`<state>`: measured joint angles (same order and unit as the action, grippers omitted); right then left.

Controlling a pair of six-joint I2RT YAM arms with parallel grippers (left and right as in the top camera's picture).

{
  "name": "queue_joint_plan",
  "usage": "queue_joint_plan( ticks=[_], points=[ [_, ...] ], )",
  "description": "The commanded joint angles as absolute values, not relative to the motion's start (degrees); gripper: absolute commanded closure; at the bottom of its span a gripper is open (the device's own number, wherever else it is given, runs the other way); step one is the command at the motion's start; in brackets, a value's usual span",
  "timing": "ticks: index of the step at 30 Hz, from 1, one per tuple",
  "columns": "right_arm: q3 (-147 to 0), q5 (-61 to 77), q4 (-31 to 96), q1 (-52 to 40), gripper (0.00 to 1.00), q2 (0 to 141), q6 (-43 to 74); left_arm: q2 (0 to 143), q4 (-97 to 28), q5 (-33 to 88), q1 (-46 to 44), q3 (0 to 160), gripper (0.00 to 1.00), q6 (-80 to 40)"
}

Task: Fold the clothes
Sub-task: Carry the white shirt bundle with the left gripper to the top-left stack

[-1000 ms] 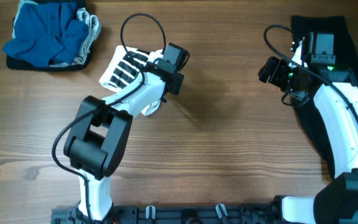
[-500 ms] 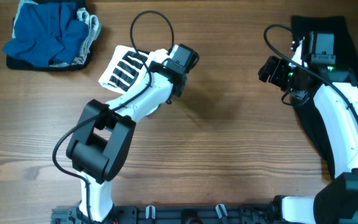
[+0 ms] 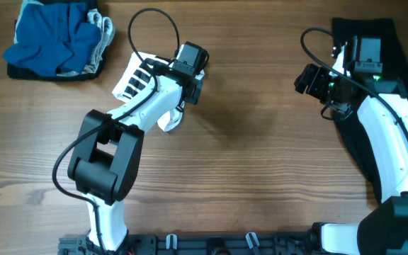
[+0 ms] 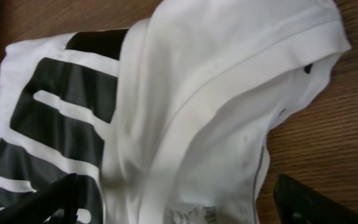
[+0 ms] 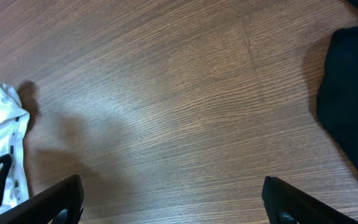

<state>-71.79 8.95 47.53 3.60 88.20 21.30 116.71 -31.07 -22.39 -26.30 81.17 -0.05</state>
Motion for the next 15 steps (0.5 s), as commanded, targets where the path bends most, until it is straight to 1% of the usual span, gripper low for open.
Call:
queue_joint_plan(
  ticks=[1,9,12,14,15],
  points=[
    [-72.3,9.0,47.6,3.7,0.07,89.1,20.8,116.0,-30.9,-20.4,-26.5,82.0,0.00,-0.2],
    [-72.3,9.0,47.6,3.7,0.07,89.1,20.8,119.9,-30.9,-20.4,-26.5,82.0,0.00,-0.2],
    [-72.3,9.0,47.6,3.7,0.07,89.1,20.8,121.9,-30.6,-20.4,-26.3,82.0,0.00,1.8],
    [-72.3,9.0,47.6,3.7,0.07,89.1,20.8,123.2,-30.2,-20.4,-26.3,82.0,0.01,2.8],
    [-72.3,9.0,47.6,3.7,0.07,89.1,20.8,123.8,-29.8,-20.4,-26.2,82.0,0.03,2.8]
  ],
)
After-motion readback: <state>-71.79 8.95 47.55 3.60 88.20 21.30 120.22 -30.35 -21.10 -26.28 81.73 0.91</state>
